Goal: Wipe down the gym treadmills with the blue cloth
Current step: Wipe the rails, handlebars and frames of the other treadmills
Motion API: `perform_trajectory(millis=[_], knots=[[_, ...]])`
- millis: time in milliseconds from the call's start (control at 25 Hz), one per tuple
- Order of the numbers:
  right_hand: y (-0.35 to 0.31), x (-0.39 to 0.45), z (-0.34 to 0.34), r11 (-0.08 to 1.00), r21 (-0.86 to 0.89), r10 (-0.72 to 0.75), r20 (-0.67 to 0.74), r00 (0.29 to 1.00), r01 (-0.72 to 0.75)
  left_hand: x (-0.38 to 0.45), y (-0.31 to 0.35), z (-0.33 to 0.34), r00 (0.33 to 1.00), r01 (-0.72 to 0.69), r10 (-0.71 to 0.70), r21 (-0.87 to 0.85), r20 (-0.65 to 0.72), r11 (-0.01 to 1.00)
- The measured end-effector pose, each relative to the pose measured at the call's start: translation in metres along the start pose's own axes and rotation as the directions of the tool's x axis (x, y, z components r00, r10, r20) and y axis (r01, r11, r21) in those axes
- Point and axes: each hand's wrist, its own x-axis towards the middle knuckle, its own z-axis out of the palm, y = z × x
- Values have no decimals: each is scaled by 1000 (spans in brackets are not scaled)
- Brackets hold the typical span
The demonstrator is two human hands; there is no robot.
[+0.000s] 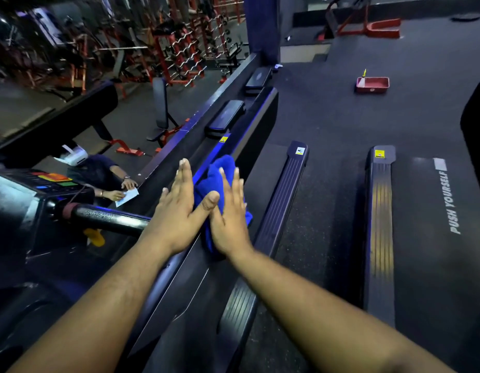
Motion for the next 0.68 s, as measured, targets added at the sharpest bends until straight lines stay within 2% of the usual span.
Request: perform_trajectory(millis=[120,200,240,320,400,480,560,600,680], knots=[[-9,82,-28,926,-375,-5,88,996,38,2,1,1,1000,-7,8,17,-12,1000],[-24,90,-28,866,-498,25,132,991,44,2,0,2,1000,-5,6,8,-28,1000],[-30,75,-21,856,-505,-23,170,985,108,1,-1,1,999,-8,6,-40,-49,999],[-37,27,-8,863,-417,-188,258,948,285,-1,-4,-3,990,-12,-27,-270,-140,963],[-32,11,-9,848,-394,-246,299,922,354,-4,-6,-7,973,-6,-101,-457,-208,889],[-28,50,-18,841,-471,-179,223,958,267,-8,-5,-6,975,-10,-75,-378,-210,926],[-31,89,-27,849,-519,-31,129,991,94,-10,-3,-4,984,-23,-20,-240,-175,971],[-32,92,-26,867,-497,29,94,995,22,-10,-3,-4,987,-23,-10,-205,-161,979],[-29,60,-15,920,-390,-2,93,996,38,-7,-3,-4,987,-28,-4,-200,-159,979]])
